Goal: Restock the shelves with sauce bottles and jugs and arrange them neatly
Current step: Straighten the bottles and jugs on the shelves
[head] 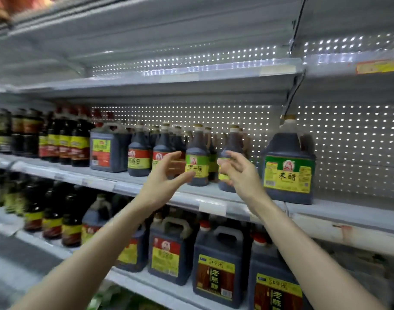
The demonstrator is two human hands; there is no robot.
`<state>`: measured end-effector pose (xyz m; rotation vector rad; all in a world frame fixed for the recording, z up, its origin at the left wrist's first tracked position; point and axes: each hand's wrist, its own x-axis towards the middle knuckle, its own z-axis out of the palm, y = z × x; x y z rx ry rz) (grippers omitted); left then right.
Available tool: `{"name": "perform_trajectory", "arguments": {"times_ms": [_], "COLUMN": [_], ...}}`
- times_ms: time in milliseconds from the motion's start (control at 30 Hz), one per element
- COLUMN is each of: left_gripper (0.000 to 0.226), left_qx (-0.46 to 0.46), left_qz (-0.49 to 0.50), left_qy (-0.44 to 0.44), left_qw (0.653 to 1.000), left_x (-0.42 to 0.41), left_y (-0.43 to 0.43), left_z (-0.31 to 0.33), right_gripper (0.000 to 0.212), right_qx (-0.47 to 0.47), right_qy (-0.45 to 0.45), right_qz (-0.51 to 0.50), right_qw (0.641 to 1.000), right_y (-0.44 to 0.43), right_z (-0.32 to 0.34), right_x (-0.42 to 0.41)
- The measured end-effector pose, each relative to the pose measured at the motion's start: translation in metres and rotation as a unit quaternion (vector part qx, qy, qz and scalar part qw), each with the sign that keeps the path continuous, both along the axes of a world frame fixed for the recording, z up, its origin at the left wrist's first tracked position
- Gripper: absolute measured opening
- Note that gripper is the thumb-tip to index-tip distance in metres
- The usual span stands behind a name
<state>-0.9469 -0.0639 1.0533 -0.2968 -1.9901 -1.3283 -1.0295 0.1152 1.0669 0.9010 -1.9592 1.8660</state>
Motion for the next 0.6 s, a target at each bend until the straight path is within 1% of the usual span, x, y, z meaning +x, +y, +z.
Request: {"name": "perform_trajectory", "arguments": {"times_ms": [100,200,367,500,600], "left_gripper": [0.054,0.058,0.063,0.062,0.068], "left_qx": [0.014,0.009,-0.016,0.000,0.006], "left_qz": [0.042,0.070,0.139,0.180,0.208], "left_qy": [0.006,0.003,-0.010,-0.025,-0.035], "left_qw": [0.999,0.997,0.990,0.983,0.977], "left_x": [0.029,0.066,0.143,0.211,0.252], "left_y": [-0.042,-0.088,-0.183,-0.264,-0.319], "left_z": [0.003,0.005,0.001,-0.011,-0.015], "right_gripper": [0.036,0.040,0.041,0.044,0.045], "right_qx": [0.001,-0.002,0.007,0.024,0.019], "right_qy": [0.003,0.019,0.029,0.030,0.026], "right_qz": [0.034,0.056,0.109,0.140,0.167], "right_qw": [0.999,0.998,0.994,0.989,0.986], "right_y": [-0.047,-0.098,-0.199,-0.290,-0.352], "right_z": [0.002,0.006,0.000,-0.013,-0.018], "right_x": [0.019,0.045,0.100,0.151,0.185]}}
